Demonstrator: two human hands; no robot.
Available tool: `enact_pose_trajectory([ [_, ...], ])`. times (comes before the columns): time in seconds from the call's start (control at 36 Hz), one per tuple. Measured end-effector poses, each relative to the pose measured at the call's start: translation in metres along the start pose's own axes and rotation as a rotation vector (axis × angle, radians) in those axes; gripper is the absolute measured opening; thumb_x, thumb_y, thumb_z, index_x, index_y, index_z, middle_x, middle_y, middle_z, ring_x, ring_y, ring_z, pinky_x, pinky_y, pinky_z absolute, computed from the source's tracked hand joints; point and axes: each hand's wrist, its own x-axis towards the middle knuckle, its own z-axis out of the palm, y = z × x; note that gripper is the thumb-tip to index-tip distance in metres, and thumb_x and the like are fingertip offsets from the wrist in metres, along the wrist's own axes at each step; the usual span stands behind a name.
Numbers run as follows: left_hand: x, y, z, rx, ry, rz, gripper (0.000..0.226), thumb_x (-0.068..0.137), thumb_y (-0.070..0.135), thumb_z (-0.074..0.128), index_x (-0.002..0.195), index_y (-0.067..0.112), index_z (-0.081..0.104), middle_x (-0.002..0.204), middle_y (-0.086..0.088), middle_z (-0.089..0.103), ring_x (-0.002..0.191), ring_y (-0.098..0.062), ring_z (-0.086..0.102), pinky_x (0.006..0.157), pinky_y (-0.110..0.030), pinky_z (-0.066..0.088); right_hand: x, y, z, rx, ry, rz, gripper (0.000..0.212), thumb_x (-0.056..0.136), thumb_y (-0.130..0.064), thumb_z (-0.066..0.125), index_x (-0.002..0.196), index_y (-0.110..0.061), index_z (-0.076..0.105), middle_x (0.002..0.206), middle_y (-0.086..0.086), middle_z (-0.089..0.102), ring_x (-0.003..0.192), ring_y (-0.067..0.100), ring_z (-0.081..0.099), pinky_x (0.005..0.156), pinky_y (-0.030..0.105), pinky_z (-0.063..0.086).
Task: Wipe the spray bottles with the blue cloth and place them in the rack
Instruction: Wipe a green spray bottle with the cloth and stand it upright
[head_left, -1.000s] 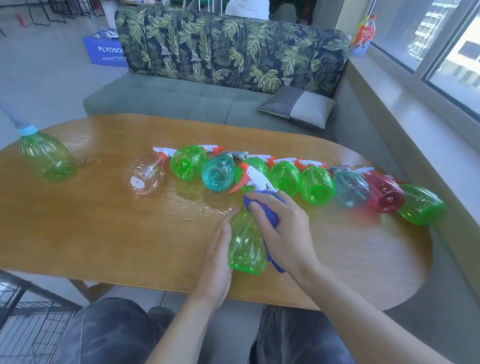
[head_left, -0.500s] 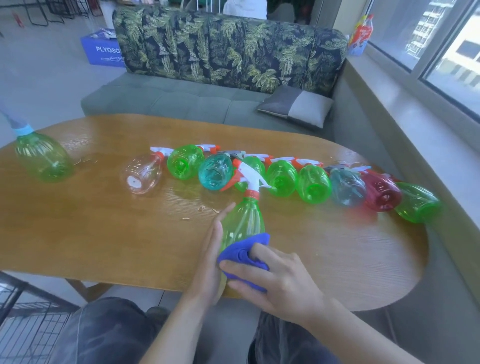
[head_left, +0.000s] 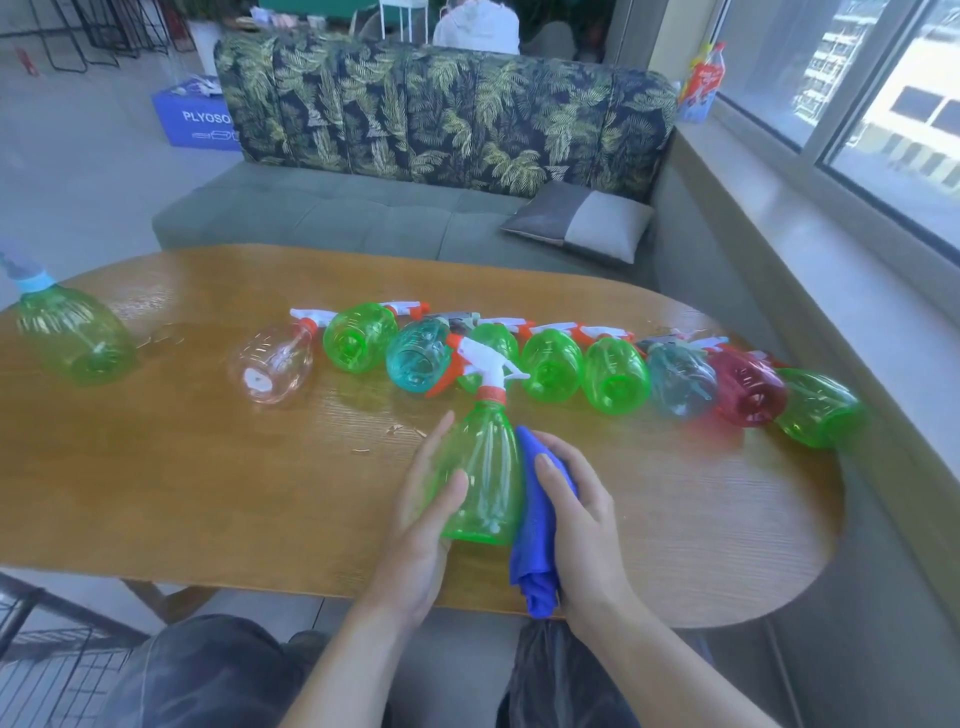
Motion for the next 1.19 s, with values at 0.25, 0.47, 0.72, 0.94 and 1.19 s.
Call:
enact_pose_trajectory([
  [0.25, 0.005, -0.009, -0.004, 0.086, -0.003, 0.017, 0.054, 0.100, 0.037, 0.053, 0.153, 0.048, 0.056, 0.164, 0.006, 0.052, 0.156, -0.021, 0.042, 0.130, -0.060, 0.026, -0.002, 0.000, -0.004, 0.033, 0.014, -0.030, 0.025, 0.104, -0.024, 0.061, 0.124, -0.027, 0.074, 0.125, -0.010, 0.074, 0.121, 0.012, 0.067, 0.107, 0.039, 0.051],
  [0.47, 0.005, -0.010, -0.004, 0.178, 0.071, 0.059, 0.052, 0.102, 0.058, 0.048, 0.152, 0.050, 0.055, 0.165, 0.014, 0.049, 0.159, -0.014, 0.037, 0.131, -0.058, 0.024, 0.000, -0.004, 0.000, -0.165, -0.003, -0.208, 0.027, 0.104, -0.022, 0.061, 0.126, -0.031, 0.074, 0.120, -0.012, 0.074, 0.118, 0.007, 0.066, 0.105, 0.033, 0.051],
  [0.72, 0.005, -0.010, -0.005, 0.166, 0.035, 0.043, 0.053, 0.101, 0.060, 0.052, 0.152, 0.047, 0.056, 0.166, 0.011, 0.049, 0.159, -0.019, 0.038, 0.130, -0.061, 0.024, 0.035, -0.026, 0.014, -0.664, -0.090, -0.489, 0.026, 0.103, -0.044, 0.058, 0.125, -0.040, 0.072, 0.102, -0.015, 0.057, 0.096, 0.009, 0.062, 0.082, 0.021, 0.047],
  [0.94, 0.006, -0.010, -0.005, 0.141, 0.085, 0.047, 0.048, 0.105, 0.052, 0.047, 0.149, 0.039, 0.062, 0.160, 0.011, 0.055, 0.155, -0.013, 0.043, 0.131, -0.055, 0.027, 0.012, 0.006, 0.008, -0.852, -0.175, -0.949, 0.027, 0.106, -0.035, 0.056, 0.124, -0.025, 0.072, 0.103, -0.003, 0.047, 0.077, 0.017, 0.054, 0.063, 0.033, 0.052],
  [1.19, 0.005, -0.004, -0.006, 0.138, 0.042, 0.037, 0.046, 0.108, 0.045, 0.039, 0.150, 0.048, 0.058, 0.160, 0.024, 0.051, 0.156, -0.006, 0.039, 0.131, -0.054, 0.026, -0.007, 0.013, -0.025, -1.053, -0.507, -1.266, 0.025, 0.104, -0.033, 0.062, 0.128, -0.030, 0.068, 0.094, -0.003, 0.035, 0.072, 0.014, 0.042, 0.045, 0.028, 0.044],
])
